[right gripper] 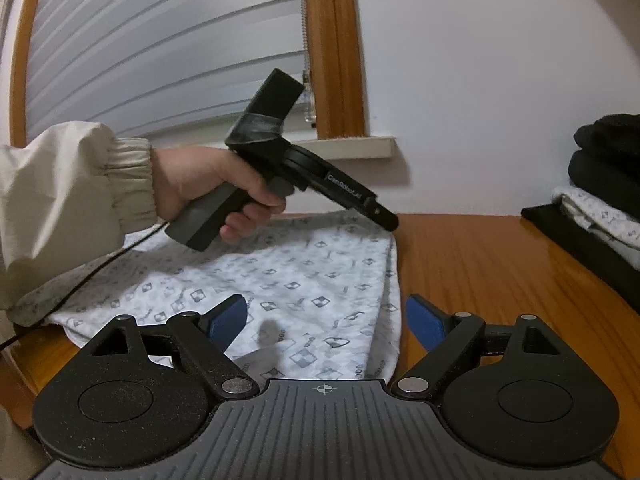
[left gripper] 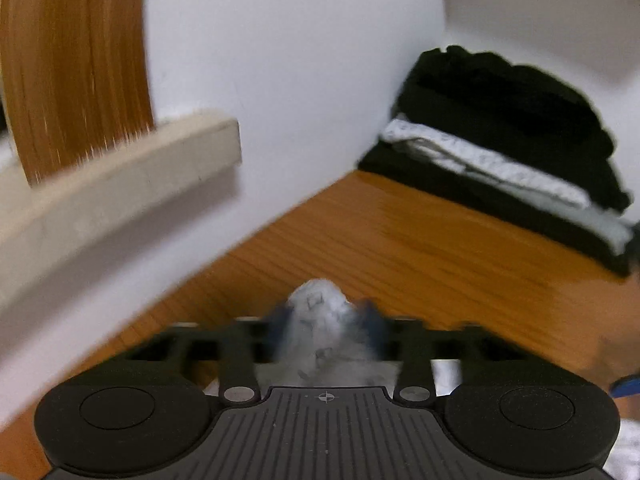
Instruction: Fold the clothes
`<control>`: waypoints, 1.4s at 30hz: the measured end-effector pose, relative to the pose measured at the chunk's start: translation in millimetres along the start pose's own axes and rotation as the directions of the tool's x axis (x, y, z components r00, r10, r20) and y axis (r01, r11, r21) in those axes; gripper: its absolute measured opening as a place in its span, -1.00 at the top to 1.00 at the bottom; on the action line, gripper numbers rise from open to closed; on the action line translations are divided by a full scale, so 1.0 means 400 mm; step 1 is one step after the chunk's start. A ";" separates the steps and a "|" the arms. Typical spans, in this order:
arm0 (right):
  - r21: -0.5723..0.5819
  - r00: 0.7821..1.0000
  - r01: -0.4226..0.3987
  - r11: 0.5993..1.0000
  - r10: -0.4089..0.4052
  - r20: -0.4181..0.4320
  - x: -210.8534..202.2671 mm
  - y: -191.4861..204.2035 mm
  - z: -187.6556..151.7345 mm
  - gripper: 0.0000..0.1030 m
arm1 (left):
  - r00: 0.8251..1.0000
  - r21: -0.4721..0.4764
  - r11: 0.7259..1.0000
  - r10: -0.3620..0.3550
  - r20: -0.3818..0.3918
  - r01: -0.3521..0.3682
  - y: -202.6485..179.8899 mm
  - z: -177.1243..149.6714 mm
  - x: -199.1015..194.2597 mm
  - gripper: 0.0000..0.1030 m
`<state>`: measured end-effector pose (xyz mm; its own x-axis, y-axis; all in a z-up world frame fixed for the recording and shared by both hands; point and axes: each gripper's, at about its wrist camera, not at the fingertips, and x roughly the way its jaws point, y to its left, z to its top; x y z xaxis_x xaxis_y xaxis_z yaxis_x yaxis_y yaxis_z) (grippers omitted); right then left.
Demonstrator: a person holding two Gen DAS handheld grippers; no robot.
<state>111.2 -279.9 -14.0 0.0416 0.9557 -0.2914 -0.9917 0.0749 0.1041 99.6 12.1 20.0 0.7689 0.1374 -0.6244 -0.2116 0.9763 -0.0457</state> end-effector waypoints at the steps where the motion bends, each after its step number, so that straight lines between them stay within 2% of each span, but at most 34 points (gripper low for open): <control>1: 0.005 1.000 -0.004 1.000 0.004 0.002 -0.002 -0.002 -0.001 -0.66 | 1.000 0.001 1.000 -0.014 0.009 0.014 0.000 -0.004 -0.013 0.80; 5: 0.032 1.000 -0.014 0.999 0.014 0.017 -0.005 -0.010 -0.002 -0.66 | 0.996 -0.012 0.999 -0.041 0.076 0.042 0.000 -0.032 -0.107 0.83; 9: 0.043 1.000 -0.011 0.999 0.010 0.025 -0.005 -0.012 -0.002 -0.66 | 0.990 0.019 0.999 -0.051 0.131 0.049 -0.027 -0.077 -0.220 0.83; 15: 0.041 0.999 0.003 0.999 -0.004 0.033 -0.004 -0.008 -0.003 -0.66 | 0.980 0.049 0.998 -0.054 0.191 0.046 -0.042 -0.089 -0.290 0.83; 20: 0.024 0.999 0.024 0.999 -0.025 0.026 -0.002 0.002 -0.003 -0.66 | 0.976 0.089 0.996 -0.034 0.216 0.015 -0.053 -0.054 -0.261 0.83; 22: 0.018 0.999 0.030 0.999 -0.031 0.021 -0.003 0.004 -0.002 -0.66 | 0.975 0.094 0.995 0.010 0.224 -0.032 -0.052 -0.031 -0.225 0.67; 23: 0.015 0.999 0.032 0.999 -0.033 0.019 -0.002 0.004 -0.002 -0.66 | 0.971 0.095 0.991 0.068 0.229 -0.092 -0.056 -0.022 -0.206 0.57; 24: 0.013 0.999 0.035 0.999 -0.035 0.015 -0.002 0.004 -0.001 -0.66 | 0.965 0.096 0.984 0.122 0.232 -0.148 -0.059 -0.012 -0.188 0.19; 25: 0.012 0.999 0.037 0.999 -0.037 0.013 -0.002 0.004 0.000 -0.66 | 0.962 0.101 0.977 0.161 0.221 -0.186 -0.064 -0.004 -0.172 -0.04; 26: 0.012 0.999 0.039 0.999 -0.039 0.011 -0.002 0.004 0.000 -0.66 | 0.959 0.106 0.971 0.190 0.209 -0.216 -0.068 0.002 -0.157 -0.11; 28: 0.013 0.999 0.042 0.999 -0.042 0.012 -0.005 0.002 0.000 -0.66 | 0.969 0.107 0.975 0.173 0.175 -0.193 -0.072 0.003 -0.149 -0.27; 30: 0.022 0.999 0.042 0.999 -0.042 0.016 -0.007 -0.003 0.000 -0.66 | 0.971 0.107 0.978 0.159 0.181 -0.180 -0.071 -0.016 -0.174 -0.32; 31: 0.032 0.999 0.041 0.999 -0.042 0.018 -0.009 -0.007 0.000 -0.66 | 0.970 0.109 0.977 0.163 0.180 -0.184 -0.069 -0.028 -0.192 -0.49; 32: 0.042 0.999 0.038 0.998 -0.039 0.017 -0.009 -0.012 0.001 -0.66 | 0.969 0.106 0.976 0.170 0.179 -0.191 -0.062 -0.044 -0.216 -0.56; 34: 0.084 0.999 0.029 0.996 -0.030 0.018 -0.010 -0.029 0.005 -0.67 | 0.968 0.084 0.977 0.178 0.177 -0.195 -0.040 -0.080 -0.267 -0.57; 36: 0.130 1.000 -0.012 0.991 0.012 0.005 -0.012 -0.054 0.016 -0.65 | 0.966 0.053 0.977 0.193 0.174 -0.205 -0.010 -0.123 -0.325 -0.57; 37: 0.143 0.999 -0.036 0.989 0.036 0.002 -0.014 -0.064 0.024 -0.53 | 0.963 0.035 0.976 0.205 0.173 -0.214 0.006 -0.147 -0.356 -0.57; 38: 0.143 0.999 -0.047 0.989 0.048 -0.004 -0.016 -0.072 0.035 -0.21 | 0.960 0.014 0.974 0.220 0.171 -0.226 0.022 -0.169 -0.385 -0.57; 39: 0.136 0.999 -0.046 0.990 0.049 -0.017 -0.014 -0.078 0.047 -0.07 | 0.956 -0.004 0.971 0.237 0.173 -0.240 0.034 -0.188 -0.415 -0.57; 40: 0.131 0.998 -0.043 0.990 0.048 -0.034 -0.011 -0.085 0.061 0.02 | 0.951 -0.021 0.967 0.254 0.175 -0.254 0.045 -0.206 -0.446 -0.57; 42: 0.128 0.996 -0.052 0.990 0.061 -0.065 0.002 -0.102 0.082 0.02 | 0.941 -0.055 0.958 0.288 0.177 -0.282 0.069 -0.242 -0.507 -0.57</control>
